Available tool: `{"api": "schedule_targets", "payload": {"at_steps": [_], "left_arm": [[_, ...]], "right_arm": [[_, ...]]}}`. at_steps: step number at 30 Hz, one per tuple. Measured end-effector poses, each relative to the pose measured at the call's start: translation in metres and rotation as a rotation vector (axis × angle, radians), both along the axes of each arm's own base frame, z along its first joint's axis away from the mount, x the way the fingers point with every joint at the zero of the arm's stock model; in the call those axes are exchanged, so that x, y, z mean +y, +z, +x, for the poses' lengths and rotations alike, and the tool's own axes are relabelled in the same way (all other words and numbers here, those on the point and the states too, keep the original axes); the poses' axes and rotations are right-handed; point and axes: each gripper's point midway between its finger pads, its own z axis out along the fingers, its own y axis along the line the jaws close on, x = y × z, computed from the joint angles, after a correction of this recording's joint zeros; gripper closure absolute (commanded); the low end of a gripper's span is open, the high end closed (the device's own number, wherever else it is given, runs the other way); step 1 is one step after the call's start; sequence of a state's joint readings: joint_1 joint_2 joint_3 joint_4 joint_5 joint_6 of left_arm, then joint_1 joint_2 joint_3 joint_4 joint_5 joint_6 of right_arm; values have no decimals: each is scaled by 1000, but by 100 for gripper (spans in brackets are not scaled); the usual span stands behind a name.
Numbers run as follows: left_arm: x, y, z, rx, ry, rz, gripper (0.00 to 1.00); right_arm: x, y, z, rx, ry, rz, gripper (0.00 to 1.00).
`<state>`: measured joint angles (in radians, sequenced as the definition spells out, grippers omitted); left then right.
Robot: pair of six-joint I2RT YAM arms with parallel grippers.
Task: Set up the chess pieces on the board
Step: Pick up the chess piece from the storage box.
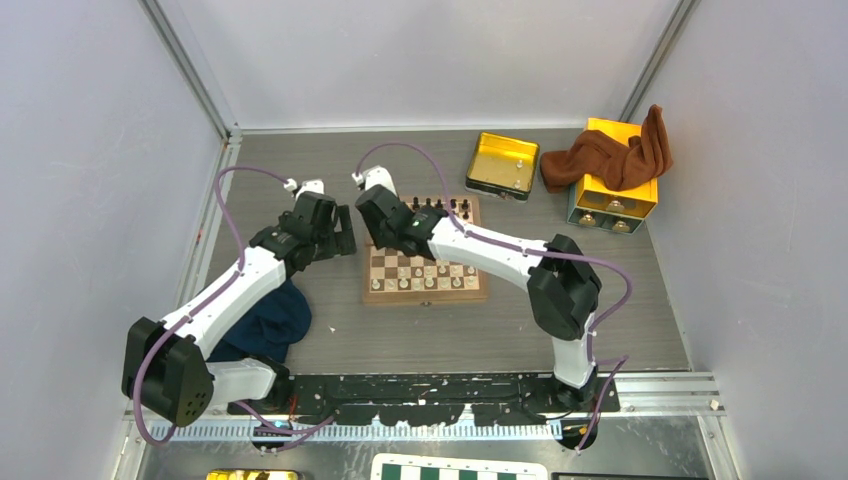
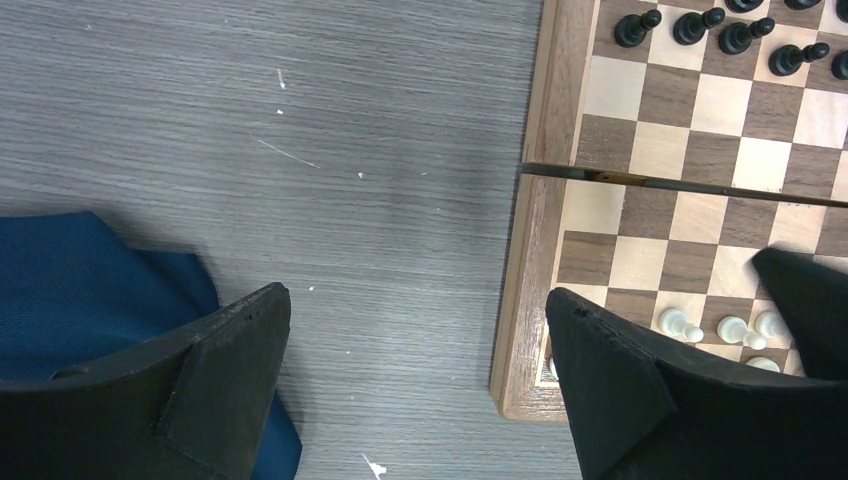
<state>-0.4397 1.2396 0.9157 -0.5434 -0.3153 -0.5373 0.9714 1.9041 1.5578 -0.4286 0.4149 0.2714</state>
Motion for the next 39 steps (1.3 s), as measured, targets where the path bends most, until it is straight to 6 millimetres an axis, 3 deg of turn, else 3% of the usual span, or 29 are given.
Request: {"api": "schedule_targets", "payload": {"at_steps": [2,5,11,16,19,23,30,39], "left_arm": [[1,1,1,-2,3,0,1],[1,2,2,-6,6,1,1],[1,3,3,-8,8,3,1],[2,-1,5,4,12,11,1],[3,-4,7,15,20,18,1],[6,-7,11,23,32,26,0],[11,-11,16,40,53,33,0],[16,-17,21,59,73,48,0]], "right_arm": [[-5,10,13,-16,-24,13,55],[-30,24,47,-39,-107,33,51],[-122,47,125,-93,-352,48,46],[-195,57,175,-129,-529,52,43],[-227,49,198,-129,-603,41,41],[-259,23,229,-104,-671,25,37],[-301,-31,255,-35,-744,-18,36],[-333,-43,282,-34,-791,11,37]]}}
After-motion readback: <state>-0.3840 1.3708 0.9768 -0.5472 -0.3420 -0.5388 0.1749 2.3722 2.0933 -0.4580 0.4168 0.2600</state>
